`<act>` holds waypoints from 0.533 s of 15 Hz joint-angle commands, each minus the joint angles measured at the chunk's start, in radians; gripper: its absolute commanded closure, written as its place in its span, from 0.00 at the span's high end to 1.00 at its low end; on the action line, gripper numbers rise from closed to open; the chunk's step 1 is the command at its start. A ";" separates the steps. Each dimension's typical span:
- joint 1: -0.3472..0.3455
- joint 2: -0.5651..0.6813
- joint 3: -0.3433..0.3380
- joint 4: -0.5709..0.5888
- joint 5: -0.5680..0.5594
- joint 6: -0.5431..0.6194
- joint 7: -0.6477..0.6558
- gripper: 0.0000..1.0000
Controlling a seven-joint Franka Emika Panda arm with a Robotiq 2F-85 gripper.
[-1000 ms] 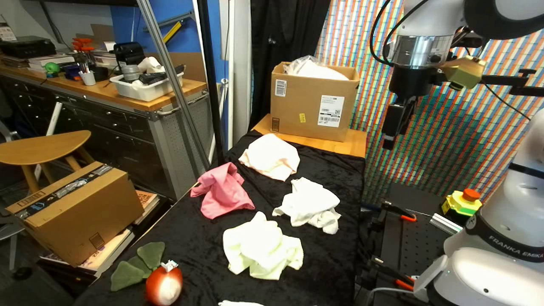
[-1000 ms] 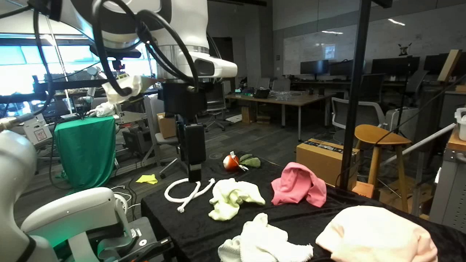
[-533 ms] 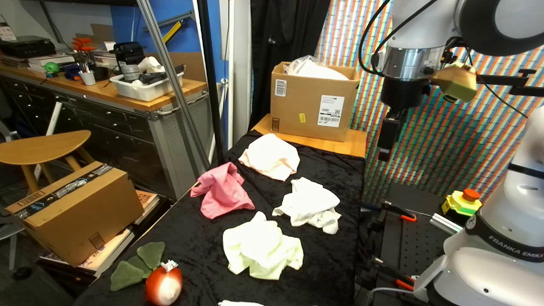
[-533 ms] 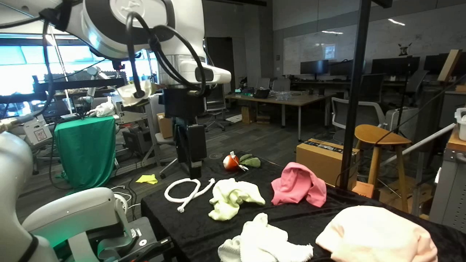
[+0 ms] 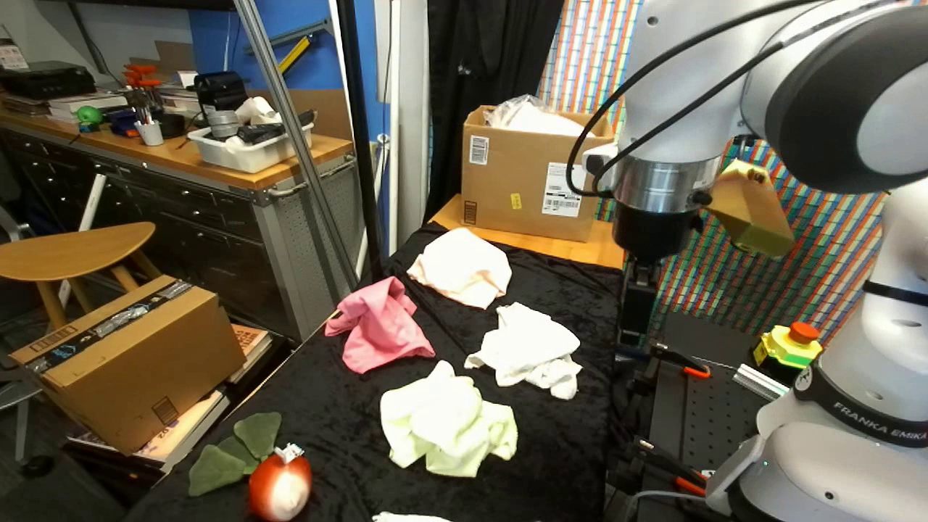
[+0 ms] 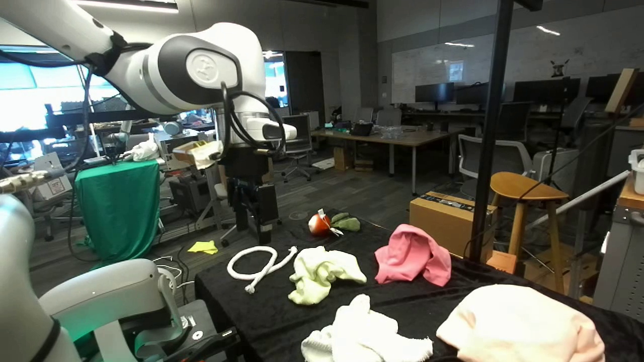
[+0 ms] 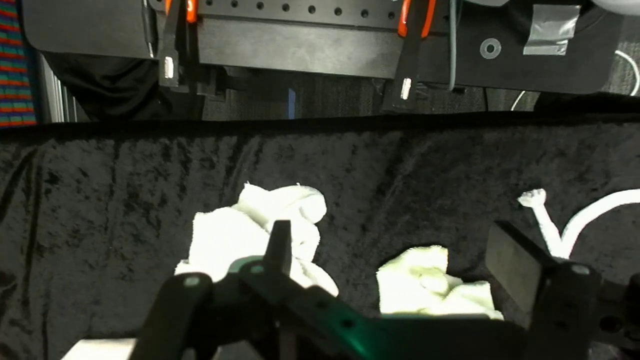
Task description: Put all the objects on the table grouped together.
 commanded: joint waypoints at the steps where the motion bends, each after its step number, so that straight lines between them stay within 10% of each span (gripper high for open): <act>1: 0.050 0.133 0.069 0.017 0.024 0.129 0.091 1.00; 8: 0.091 0.328 0.164 0.022 -0.016 0.314 0.214 1.00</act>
